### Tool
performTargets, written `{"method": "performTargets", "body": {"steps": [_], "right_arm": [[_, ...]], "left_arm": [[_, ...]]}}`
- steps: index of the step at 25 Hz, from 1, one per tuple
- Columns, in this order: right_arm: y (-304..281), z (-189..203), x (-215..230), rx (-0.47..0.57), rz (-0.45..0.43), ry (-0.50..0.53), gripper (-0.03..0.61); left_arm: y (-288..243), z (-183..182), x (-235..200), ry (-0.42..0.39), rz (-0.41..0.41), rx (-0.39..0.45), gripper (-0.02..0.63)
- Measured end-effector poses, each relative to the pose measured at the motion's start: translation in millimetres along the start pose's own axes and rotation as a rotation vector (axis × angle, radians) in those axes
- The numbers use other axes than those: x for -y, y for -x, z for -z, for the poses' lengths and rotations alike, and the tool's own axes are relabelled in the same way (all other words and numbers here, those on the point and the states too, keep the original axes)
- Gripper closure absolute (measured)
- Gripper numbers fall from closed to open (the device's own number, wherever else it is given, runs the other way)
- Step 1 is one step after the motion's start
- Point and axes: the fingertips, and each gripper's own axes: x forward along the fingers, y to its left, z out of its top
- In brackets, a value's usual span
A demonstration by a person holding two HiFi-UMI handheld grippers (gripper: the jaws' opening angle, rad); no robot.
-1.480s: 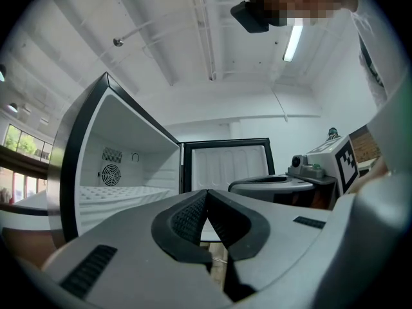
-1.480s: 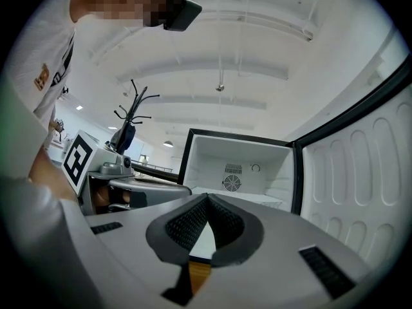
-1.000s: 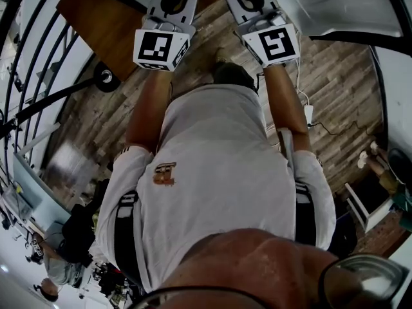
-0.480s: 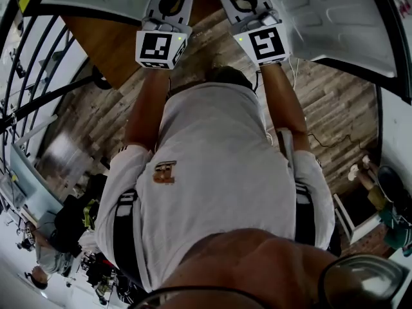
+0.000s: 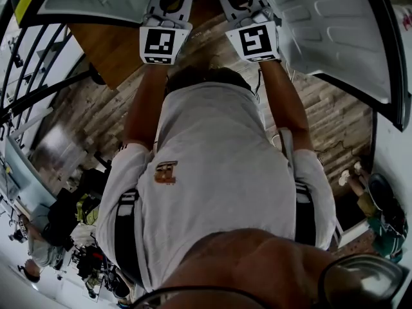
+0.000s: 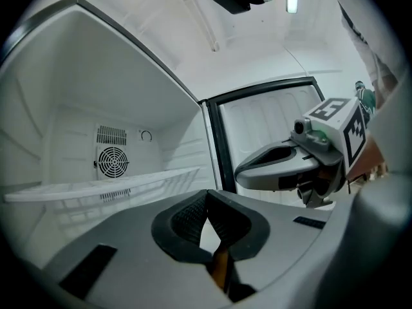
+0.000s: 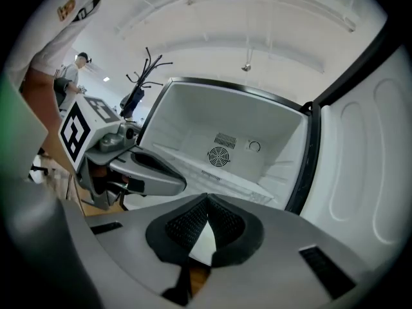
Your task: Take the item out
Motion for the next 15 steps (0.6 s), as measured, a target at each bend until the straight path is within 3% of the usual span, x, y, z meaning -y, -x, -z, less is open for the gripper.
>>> {"method": "performTargets", "body": {"steps": [6,15], "right_arm": [[-25.6,5.1,-1.1,-0.089,0.019,0.173,0.545],[-61.3,31.7,-24.3,-0.208,-0.036,0.394,0.545]], "left_arm": [[-11.8,11.8,-16.7,-0.14,0.022,-0.076,0.595],[-28.5,49.9,-25.4,-0.356,0.096,-0.176,0.595]]}}
